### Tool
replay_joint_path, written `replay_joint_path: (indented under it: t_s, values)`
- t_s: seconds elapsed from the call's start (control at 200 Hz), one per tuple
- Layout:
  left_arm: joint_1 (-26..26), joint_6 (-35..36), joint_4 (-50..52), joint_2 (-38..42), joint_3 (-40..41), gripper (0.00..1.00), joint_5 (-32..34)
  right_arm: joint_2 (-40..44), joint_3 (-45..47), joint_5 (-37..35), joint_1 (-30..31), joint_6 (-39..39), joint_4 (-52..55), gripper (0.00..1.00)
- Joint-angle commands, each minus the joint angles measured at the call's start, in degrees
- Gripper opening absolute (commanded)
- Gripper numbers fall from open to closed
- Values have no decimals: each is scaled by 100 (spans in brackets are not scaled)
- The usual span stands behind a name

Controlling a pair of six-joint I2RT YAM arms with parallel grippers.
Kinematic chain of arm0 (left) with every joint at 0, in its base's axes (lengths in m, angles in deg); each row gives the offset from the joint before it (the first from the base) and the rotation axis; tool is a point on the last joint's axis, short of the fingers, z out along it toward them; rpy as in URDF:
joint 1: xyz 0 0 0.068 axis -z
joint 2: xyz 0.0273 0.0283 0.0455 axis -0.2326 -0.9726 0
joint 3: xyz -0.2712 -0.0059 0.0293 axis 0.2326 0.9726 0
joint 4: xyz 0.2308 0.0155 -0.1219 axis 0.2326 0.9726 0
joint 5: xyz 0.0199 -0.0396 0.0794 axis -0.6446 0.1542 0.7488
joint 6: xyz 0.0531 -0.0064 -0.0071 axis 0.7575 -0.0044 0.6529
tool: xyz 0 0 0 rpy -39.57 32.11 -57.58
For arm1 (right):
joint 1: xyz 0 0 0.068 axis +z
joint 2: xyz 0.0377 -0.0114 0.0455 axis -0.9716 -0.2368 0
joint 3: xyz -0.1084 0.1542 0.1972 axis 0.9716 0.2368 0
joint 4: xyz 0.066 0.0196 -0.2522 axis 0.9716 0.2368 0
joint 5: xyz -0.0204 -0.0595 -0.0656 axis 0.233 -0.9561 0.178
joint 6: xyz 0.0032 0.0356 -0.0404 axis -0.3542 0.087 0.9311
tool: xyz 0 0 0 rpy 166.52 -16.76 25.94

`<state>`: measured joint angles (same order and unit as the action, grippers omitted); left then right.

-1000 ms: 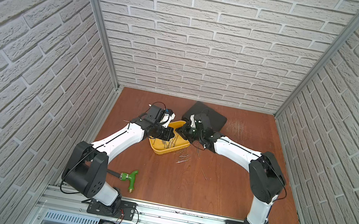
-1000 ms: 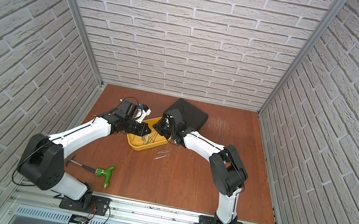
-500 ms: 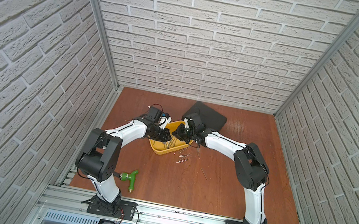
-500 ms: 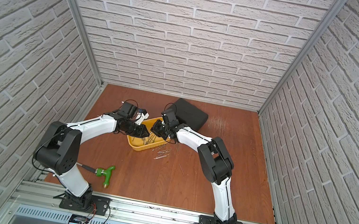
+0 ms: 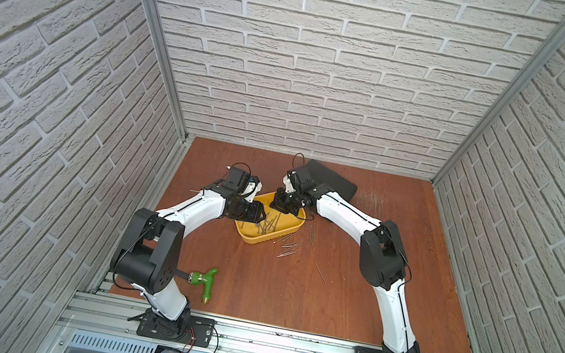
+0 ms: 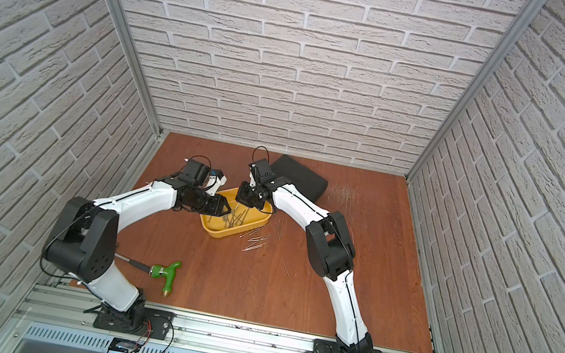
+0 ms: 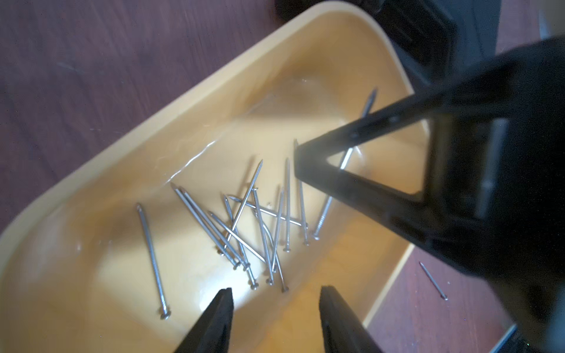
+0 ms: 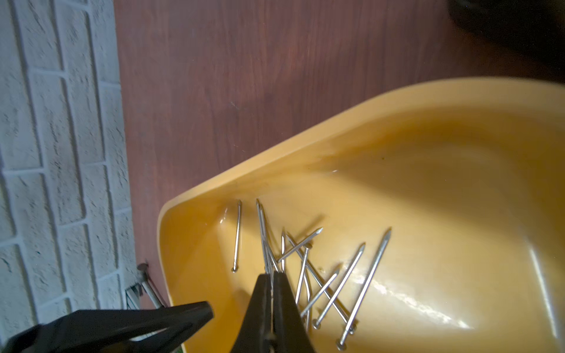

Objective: Put the nails on the desktop into the storage box
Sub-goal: Place the nail in the storage box.

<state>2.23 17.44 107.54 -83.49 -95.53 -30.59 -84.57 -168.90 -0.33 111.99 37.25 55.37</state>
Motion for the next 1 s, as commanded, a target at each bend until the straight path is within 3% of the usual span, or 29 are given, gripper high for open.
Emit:
replay_joint_path:
  t_s: [0.0, 0.42, 0.6, 0.805, 0.99]
  values:
    - [-49, -24, 152, 584, 113, 54, 211, -293, -628, -32, 74, 1047, 1472, 2]
    - [-76, -104, 441, 1282, 448, 62, 285, -1090, -1819, -643, 468, 2238, 3164, 3]
    - [-89, -125, 440, 1341, 487, 65, 302, -1093, -1925, -965, 543, 2430, 3326, 14]
    - [-87, -164, 469, 1366, 441, 68, 289, -788, -1933, -1050, 579, 2478, 3271, 26]
    - [-92, -212, 495, 1513, 385, 72, 229, 49, -1595, -1080, 669, 2509, 2834, 33]
